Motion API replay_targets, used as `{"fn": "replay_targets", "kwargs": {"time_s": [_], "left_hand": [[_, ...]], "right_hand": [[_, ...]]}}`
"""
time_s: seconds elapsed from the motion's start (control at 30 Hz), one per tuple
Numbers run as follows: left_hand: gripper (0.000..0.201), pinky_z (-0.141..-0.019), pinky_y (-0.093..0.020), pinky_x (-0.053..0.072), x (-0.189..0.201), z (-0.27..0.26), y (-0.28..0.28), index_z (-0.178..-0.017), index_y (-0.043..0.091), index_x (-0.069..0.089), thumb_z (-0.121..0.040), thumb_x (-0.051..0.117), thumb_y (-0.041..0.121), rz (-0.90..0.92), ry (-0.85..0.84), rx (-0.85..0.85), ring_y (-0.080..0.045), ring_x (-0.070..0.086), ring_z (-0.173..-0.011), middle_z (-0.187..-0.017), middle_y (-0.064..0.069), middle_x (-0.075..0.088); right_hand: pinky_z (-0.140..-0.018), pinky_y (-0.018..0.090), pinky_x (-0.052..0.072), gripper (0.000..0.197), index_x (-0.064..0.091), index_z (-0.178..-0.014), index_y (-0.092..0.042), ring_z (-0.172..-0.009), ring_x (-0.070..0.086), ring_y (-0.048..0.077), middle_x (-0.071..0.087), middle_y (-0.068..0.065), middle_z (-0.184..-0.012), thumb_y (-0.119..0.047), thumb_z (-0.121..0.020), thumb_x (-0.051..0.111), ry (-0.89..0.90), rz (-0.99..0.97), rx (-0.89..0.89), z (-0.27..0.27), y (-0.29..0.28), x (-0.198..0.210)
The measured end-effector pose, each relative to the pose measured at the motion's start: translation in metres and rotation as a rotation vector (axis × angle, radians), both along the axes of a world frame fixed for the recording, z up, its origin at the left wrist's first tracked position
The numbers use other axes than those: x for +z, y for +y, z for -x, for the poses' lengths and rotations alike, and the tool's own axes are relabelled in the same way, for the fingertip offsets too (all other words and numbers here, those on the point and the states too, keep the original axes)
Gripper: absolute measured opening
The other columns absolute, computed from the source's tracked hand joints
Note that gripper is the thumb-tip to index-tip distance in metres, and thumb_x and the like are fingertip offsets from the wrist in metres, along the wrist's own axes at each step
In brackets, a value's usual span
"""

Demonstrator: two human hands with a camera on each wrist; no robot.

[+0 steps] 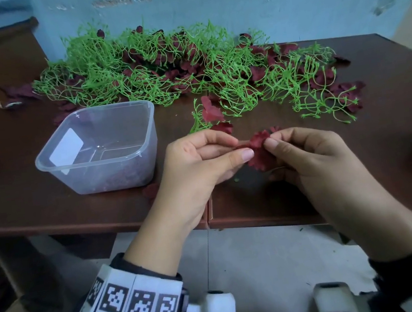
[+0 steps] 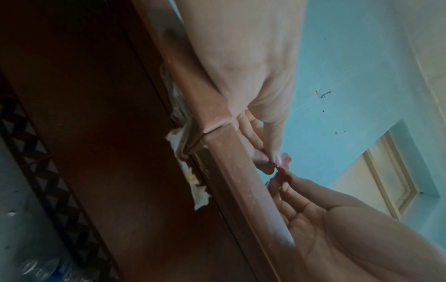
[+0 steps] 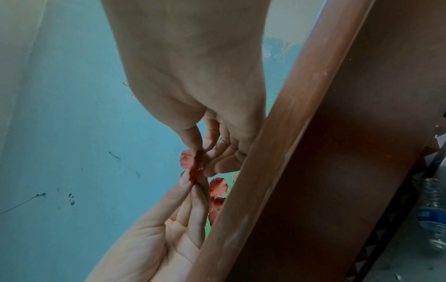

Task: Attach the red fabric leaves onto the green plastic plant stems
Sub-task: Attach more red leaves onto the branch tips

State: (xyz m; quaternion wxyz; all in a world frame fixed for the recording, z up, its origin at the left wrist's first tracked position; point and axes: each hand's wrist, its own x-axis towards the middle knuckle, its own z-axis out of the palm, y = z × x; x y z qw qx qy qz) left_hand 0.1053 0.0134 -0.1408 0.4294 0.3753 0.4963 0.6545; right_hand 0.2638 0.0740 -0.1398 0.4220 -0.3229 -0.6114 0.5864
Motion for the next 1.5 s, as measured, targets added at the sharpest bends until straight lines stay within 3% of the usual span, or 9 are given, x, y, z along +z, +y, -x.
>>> {"fn": "replay_targets", "kwargs": {"time_s": [0.3, 0.5, 0.6, 0.73, 0.87, 1.17, 1.27, 1.37, 1.5], "left_hand": [[0.029, -0.077, -0.027, 0.06, -0.0059, 0.0001, 0.0045, -0.082, 0.009, 0.064, -0.07, 0.082, -0.011, -0.04, 0.076, -0.005, -0.019, 0.075, -0.081, -0.085, -0.01, 0.077], [0.035, -0.087, -0.03, 0.06, -0.0064, 0.0022, 0.0045, -0.094, 0.011, 0.071, -0.063, 0.086, 0.005, -0.035, 0.087, -0.035, -0.02, 0.073, -0.086, -0.092, -0.011, 0.078], [0.037, -0.089, -0.034, 0.06, -0.0054, 0.0015, 0.0038, -0.092, 0.012, 0.072, -0.058, 0.086, 0.011, -0.043, 0.092, -0.021, -0.02, 0.073, -0.085, -0.088, -0.009, 0.077], [0.034, -0.092, -0.044, 0.058, -0.0059, -0.0002, 0.0035, -0.09, 0.012, 0.071, -0.062, 0.086, 0.001, -0.052, 0.109, -0.011, -0.023, 0.072, -0.084, -0.087, -0.013, 0.076], [0.032, -0.085, -0.035, 0.062, -0.0067, 0.0004, 0.0033, -0.09, 0.011, 0.073, -0.065, 0.086, -0.004, -0.074, 0.118, 0.007, -0.021, 0.075, -0.083, -0.087, -0.012, 0.078], [0.022, -0.07, -0.024, 0.056, -0.0052, -0.0002, 0.0035, -0.077, 0.018, 0.078, -0.058, 0.089, 0.016, -0.08, 0.107, 0.06, -0.017, 0.073, -0.072, -0.078, -0.01, 0.078], [0.023, -0.073, -0.027, 0.059, -0.006, -0.0006, 0.004, -0.074, 0.018, 0.076, -0.057, 0.091, 0.015, -0.077, 0.131, 0.079, -0.017, 0.072, -0.071, -0.077, -0.01, 0.077], [0.028, -0.079, -0.035, 0.06, -0.0065, 0.0, 0.0036, -0.075, 0.017, 0.074, -0.053, 0.092, 0.016, -0.083, 0.133, 0.075, -0.019, 0.072, -0.073, -0.08, -0.014, 0.077], [0.031, -0.074, -0.025, 0.06, -0.0063, 0.0007, 0.0029, -0.082, 0.014, 0.073, -0.057, 0.09, 0.009, -0.105, 0.148, 0.029, -0.015, 0.073, -0.076, -0.083, -0.009, 0.078]], "right_hand": [[-0.063, 0.029, 0.057, 0.015, 0.07, -0.086, -0.007, -0.071, 0.07, 0.02, 0.073, 0.009, -0.075, -0.014, -0.093, 0.06, -0.024, -0.012, 0.037, 0.0025, -0.0027, -0.0005], [-0.075, 0.041, 0.058, 0.016, 0.07, -0.087, -0.004, -0.074, 0.07, 0.027, 0.073, 0.015, -0.08, -0.017, -0.091, 0.062, -0.033, -0.045, 0.069, 0.0009, -0.0024, 0.0004], [-0.07, 0.036, 0.056, 0.02, 0.07, -0.086, -0.007, -0.073, 0.068, 0.023, 0.072, 0.013, -0.079, -0.026, -0.083, 0.064, -0.025, -0.067, 0.087, 0.0005, -0.0022, 0.0012], [-0.069, 0.034, 0.054, 0.02, 0.07, -0.086, -0.005, -0.073, 0.065, 0.019, 0.071, 0.012, -0.08, -0.024, -0.086, 0.064, -0.039, -0.107, 0.115, 0.001, -0.0025, 0.0], [-0.074, 0.04, 0.054, 0.018, 0.072, -0.083, -0.006, -0.077, 0.067, 0.023, 0.073, 0.015, -0.083, -0.021, -0.09, 0.063, -0.044, -0.113, 0.097, 0.0002, 0.0001, -0.0022], [-0.077, 0.048, 0.056, 0.023, 0.073, -0.078, -0.009, -0.079, 0.07, 0.031, 0.074, 0.016, -0.081, -0.012, -0.096, 0.058, -0.031, -0.026, 0.071, 0.0003, 0.0, 0.0], [-0.09, 0.062, 0.053, 0.021, 0.073, -0.08, -0.009, -0.088, 0.069, 0.044, 0.074, 0.018, -0.084, -0.015, -0.096, 0.061, -0.047, -0.048, 0.059, -0.0007, -0.0003, -0.0001], [-0.093, 0.068, 0.048, 0.019, 0.073, -0.083, -0.01, -0.093, 0.067, 0.048, 0.074, 0.019, -0.086, -0.026, -0.089, 0.064, -0.053, -0.061, 0.063, -0.0017, -0.0002, -0.0002], [-0.094, 0.069, 0.046, 0.022, 0.073, -0.085, -0.007, -0.094, 0.066, 0.051, 0.073, 0.022, -0.087, -0.027, -0.086, 0.064, -0.029, -0.048, 0.085, -0.0031, 0.0, -0.0006]]}}
